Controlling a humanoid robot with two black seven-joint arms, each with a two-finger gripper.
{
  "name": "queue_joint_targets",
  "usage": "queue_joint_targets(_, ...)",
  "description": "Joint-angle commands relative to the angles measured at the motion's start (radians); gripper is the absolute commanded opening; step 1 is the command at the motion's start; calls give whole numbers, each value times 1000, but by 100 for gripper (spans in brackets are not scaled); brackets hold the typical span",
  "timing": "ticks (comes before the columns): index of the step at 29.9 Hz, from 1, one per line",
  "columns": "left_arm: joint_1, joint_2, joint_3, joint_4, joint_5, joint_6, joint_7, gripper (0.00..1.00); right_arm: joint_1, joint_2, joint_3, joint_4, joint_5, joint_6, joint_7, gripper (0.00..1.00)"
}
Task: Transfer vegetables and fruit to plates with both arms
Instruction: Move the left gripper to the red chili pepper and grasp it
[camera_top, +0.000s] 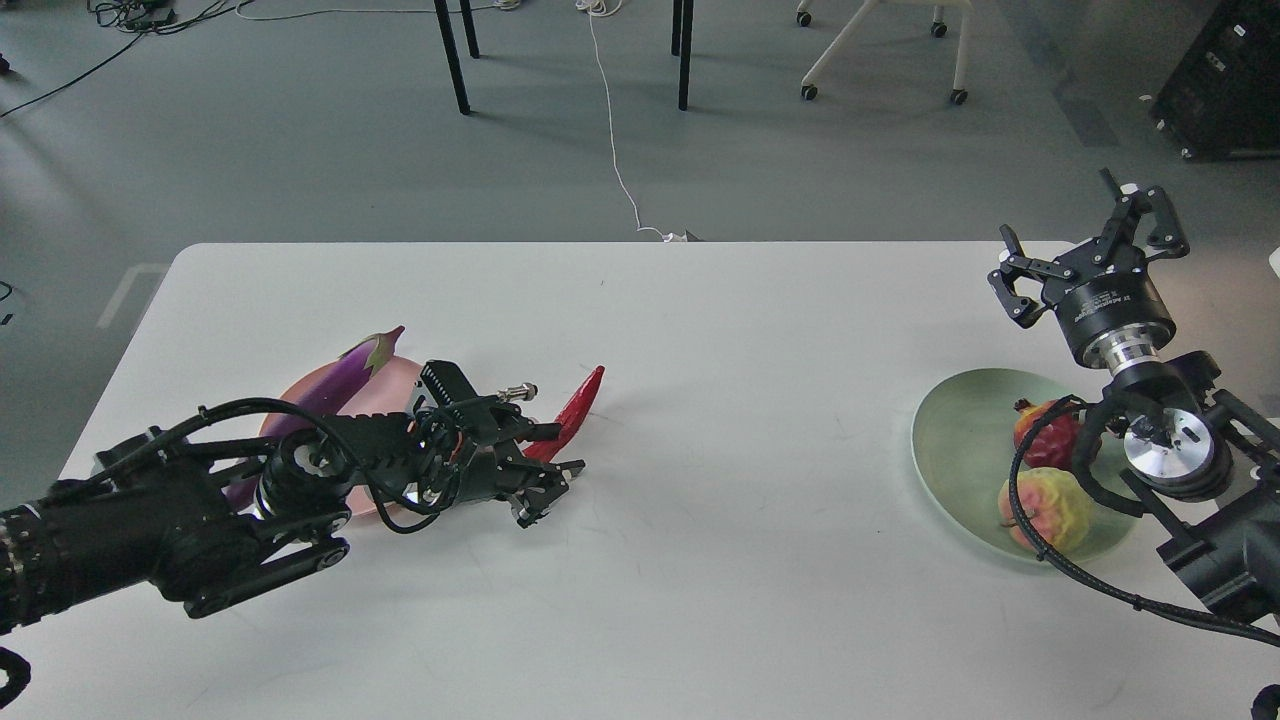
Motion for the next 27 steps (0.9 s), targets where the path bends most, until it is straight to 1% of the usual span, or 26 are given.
queue_joint_targets(1,-2,9,-3,-3,-6,-7,-4,18,0,-1,0,1,0,-1,1,99)
queue_joint_targets(4,-2,12,-6,-4,-13,-7,-4,15,0,2,0,1,0,-1,1,99)
queue_joint_targets(10,0,11,-12,-1,-18,-7,1,15,0,-4,0,3,0,-1,3,99)
queue_joint_targets(16,0,18,-12,8,-29,-7,2,18,0,-8,0,1,0,-1,3,99)
queue_joint_targets(20,-5,34,-23,0,-38,-7,8,22,0,-6,0,3,0,-1,3,99)
queue_joint_targets(27,-17,57,-40,-15,-41,-8,8,24,0,-3,0,3,0,-1,3,99)
